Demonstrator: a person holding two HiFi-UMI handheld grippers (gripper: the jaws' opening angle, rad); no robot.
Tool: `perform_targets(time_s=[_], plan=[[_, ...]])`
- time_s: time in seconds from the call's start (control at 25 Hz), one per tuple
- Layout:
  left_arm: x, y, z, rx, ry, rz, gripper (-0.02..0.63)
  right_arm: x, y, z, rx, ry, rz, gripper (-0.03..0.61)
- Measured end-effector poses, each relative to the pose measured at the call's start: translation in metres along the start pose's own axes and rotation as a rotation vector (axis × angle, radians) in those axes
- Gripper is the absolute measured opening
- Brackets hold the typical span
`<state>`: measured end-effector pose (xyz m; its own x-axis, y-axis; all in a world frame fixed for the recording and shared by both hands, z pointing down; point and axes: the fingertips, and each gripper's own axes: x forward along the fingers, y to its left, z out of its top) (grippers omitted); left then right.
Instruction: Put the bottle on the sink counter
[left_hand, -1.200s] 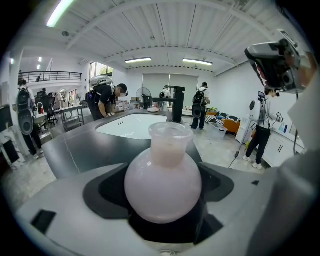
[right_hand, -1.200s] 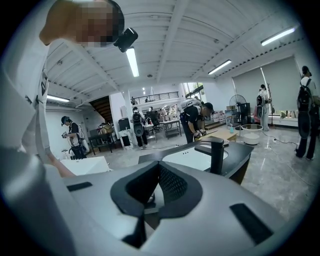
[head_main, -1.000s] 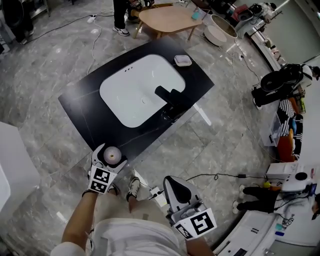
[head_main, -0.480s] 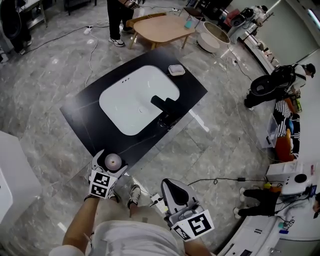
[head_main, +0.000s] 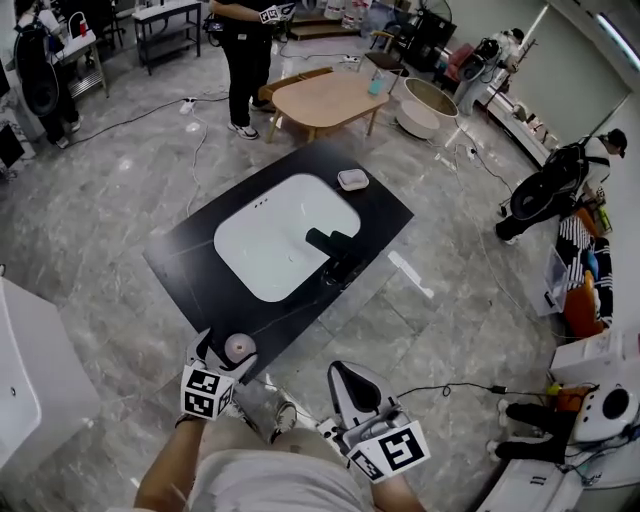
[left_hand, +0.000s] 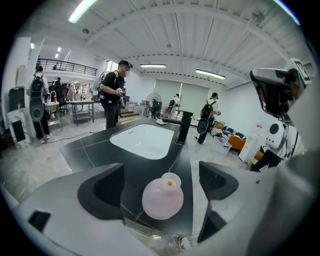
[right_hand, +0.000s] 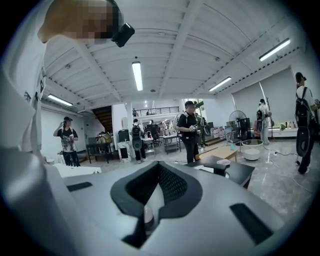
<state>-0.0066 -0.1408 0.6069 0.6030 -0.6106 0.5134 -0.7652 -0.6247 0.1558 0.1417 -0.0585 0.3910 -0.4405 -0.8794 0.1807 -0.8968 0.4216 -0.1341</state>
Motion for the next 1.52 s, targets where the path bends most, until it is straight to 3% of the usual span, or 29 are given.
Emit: perform_targets(time_s=[0.24,0.32,0.52,0.72,1.0,1.36,1.52], plan=[[-0.039,0.026,0.028,-0.045,-0.049,0.107,0.459,0.005,0.007,0.015,0.054,-0.051,0.047,0.009],[-0.05,0.035,0.035,-0.059,-0.059,0.141,0.429,0.009,0.012,0.02,0.053,-0.061,0.071,0.009],[-0.092,0.068,0.064,-0.093,-0.145,0.265,0.204,0.025,0.031,0.034,0.033,-0.076,0.138,0.009],[-0.143,0.096,0.104,-0.083,-0.247,0.344,0.025,0.043,0.04,0.051,0.02,-0.094,0.171,0.009],[-0.214,0.11,0.159,-0.035,-0.35,0.404,0.014,0.058,0.038,0.077,0.04,-0.142,0.185,0.009],[-0.307,0.108,0.226,0.0,-0.584,0.459,0.014,0.056,0.028,0.108,0.084,-0.21,0.168,0.009],[-0.345,0.104,0.236,-0.01,-0.671,0.502,0.014,0.053,0.023,0.119,0.063,-0.234,0.14,0.009]])
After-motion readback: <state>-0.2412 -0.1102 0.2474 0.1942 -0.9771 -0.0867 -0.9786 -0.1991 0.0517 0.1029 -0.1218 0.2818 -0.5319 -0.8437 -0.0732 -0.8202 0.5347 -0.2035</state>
